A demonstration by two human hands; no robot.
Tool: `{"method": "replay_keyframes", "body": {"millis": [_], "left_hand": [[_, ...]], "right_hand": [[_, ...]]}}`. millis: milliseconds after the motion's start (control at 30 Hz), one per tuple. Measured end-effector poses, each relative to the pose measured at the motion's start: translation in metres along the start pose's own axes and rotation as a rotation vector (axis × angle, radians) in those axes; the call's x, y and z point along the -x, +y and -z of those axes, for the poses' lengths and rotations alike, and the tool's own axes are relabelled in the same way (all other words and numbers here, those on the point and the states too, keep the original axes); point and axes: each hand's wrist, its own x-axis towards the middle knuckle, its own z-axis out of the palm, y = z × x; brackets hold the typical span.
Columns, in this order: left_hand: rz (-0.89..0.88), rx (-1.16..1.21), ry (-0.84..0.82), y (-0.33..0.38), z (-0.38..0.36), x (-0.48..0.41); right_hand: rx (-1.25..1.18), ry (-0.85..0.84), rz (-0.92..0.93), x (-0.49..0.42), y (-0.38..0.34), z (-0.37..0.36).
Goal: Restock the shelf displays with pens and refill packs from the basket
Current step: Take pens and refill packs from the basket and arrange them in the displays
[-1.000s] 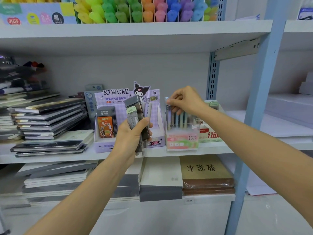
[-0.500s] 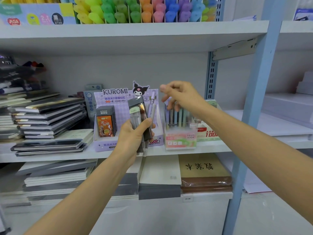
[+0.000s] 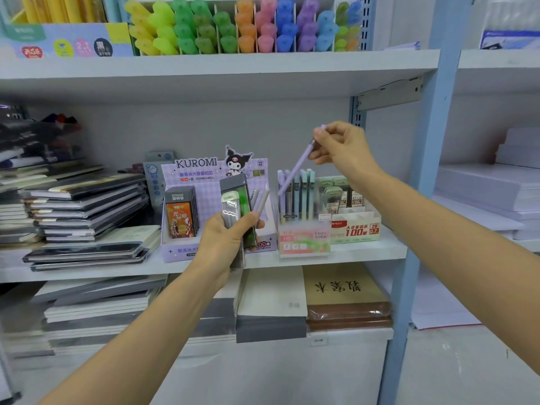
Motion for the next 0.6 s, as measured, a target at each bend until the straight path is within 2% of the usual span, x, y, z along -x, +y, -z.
{"method": "replay_keyframes", "body": {"millis": [167, 400, 600], "left_hand": [[0.002, -0.02, 0.018, -0.001, 0.003, -0.001], [-0.002, 0.016, 0.001, -0.005, 0.007, -0.003], [-0.006, 0.03, -0.015, -0.008, 0.01, -0.005]], "right_hand": [[0.257, -0.063, 0.014, 0.004, 0.019, 0.0], [0.37, -0.121, 0.028, 0.007, 0.033, -0.016], [0.479, -0.258, 0.04, 0.004, 0.028, -0.016]]}}
